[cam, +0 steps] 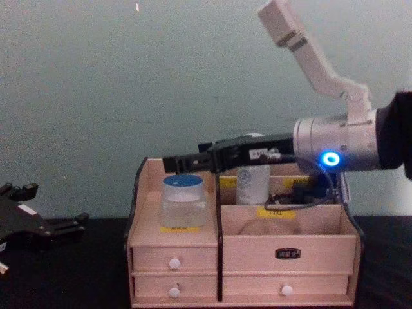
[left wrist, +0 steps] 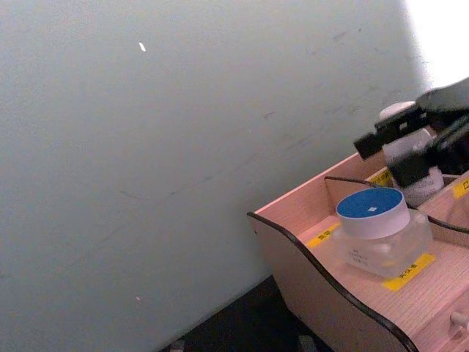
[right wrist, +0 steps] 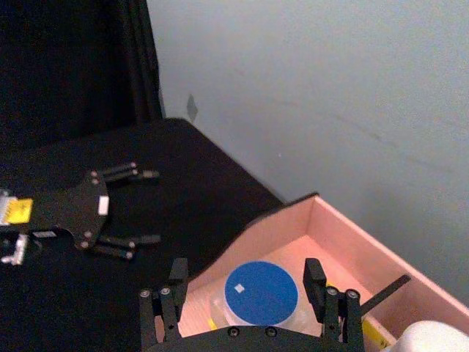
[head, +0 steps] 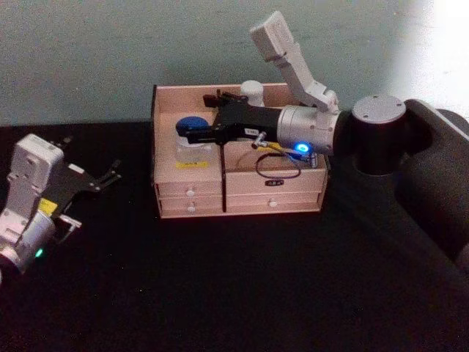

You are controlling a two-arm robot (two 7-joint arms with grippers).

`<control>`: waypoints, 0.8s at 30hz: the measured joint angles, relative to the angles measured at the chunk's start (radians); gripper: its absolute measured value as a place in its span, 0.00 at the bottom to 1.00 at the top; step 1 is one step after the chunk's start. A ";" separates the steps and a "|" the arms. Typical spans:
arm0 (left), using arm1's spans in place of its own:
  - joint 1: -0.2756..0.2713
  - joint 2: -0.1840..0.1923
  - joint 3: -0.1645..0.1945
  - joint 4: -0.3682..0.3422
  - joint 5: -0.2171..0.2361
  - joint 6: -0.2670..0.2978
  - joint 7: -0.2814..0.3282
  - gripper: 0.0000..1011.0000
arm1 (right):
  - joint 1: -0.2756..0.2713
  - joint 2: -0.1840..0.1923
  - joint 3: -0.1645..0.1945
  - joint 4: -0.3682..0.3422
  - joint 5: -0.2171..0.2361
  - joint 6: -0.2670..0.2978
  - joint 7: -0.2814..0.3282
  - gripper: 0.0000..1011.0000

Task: Pick up the facial cleanser and watermelon frost from the table and place them into the tiered storage box.

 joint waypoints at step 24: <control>0.000 0.000 0.000 0.000 0.000 0.000 0.000 0.99 | -0.137 0.153 0.123 -0.287 0.091 -0.024 -0.142 0.99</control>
